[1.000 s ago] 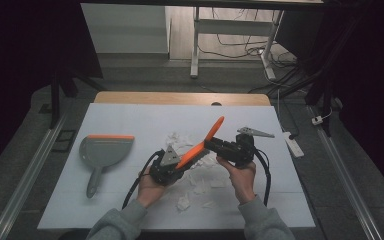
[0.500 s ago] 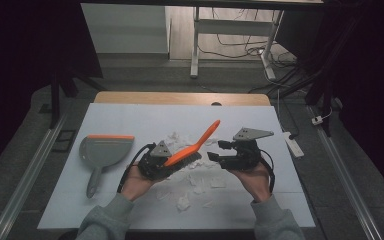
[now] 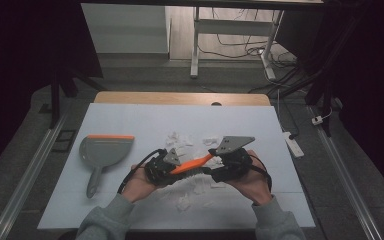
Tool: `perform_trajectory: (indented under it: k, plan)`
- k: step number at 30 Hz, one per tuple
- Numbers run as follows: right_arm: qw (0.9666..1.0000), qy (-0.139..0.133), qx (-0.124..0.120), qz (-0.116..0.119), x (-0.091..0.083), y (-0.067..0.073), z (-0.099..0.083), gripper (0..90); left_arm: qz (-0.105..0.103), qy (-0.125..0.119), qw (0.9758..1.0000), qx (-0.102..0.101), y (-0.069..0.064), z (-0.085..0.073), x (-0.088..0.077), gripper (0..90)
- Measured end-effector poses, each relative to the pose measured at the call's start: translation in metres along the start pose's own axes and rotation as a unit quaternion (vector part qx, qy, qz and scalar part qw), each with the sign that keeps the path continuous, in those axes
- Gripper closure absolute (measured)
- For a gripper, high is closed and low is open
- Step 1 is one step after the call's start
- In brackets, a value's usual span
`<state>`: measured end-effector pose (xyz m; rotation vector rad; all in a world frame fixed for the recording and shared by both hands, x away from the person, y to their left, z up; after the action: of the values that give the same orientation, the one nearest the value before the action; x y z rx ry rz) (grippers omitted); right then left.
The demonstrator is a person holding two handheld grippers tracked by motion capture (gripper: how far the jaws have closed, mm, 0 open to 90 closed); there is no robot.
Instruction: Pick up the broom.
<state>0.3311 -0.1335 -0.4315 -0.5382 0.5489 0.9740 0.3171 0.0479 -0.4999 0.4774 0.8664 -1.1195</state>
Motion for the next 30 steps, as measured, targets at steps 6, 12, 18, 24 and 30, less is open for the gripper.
perform_trajectory:
  k: [6, 12, 18, 24, 30]
  plan:
    - [0.998, 0.048, -0.038, 0.016, 0.017, 0.01, -0.006, 37.8, -0.002, 0.022, 0.9992, 0.032, -0.009, 0.004, 0.005, 80.5]
    - [0.9926, 0.093, -0.069, 0.036, 0.031, 0.019, -0.012, 43.0, -0.009, 0.027, 0.9984, 0.049, -0.014, 0.005, 0.004, 80.5]
    - [0.9883, 0.113, -0.096, 0.035, 0.036, 0.022, -0.017, 54.5, -0.017, 0.03, 0.9974, 0.064, -0.019, 0.006, 0.004, 80.4]
    - [0.9797, 0.117, -0.156, 0.047, 0.033, 0.027, -0.021, 63.8, -0.02, 0.017, 0.9961, 0.084, -0.019, 0.006, 0.002, 78.7]
    - [0.982, 0.094, -0.157, 0.05, 0.024, 0.026, -0.017, 70.2, 0.021, -0.047, 0.9962, 0.069, -0.012, 0.007, -0.015, 55.3]
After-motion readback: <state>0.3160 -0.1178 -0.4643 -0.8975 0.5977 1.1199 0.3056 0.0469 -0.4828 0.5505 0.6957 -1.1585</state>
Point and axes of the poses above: each handheld gripper's, and its own axes: x roughly forward along the jaws, z roughly out of its top, y roughly to its left, the point moved 4 cm from there along x, roughly forward along the jaws, and after that the axes turned 6 degrees about -z, right-handed, at the moved point
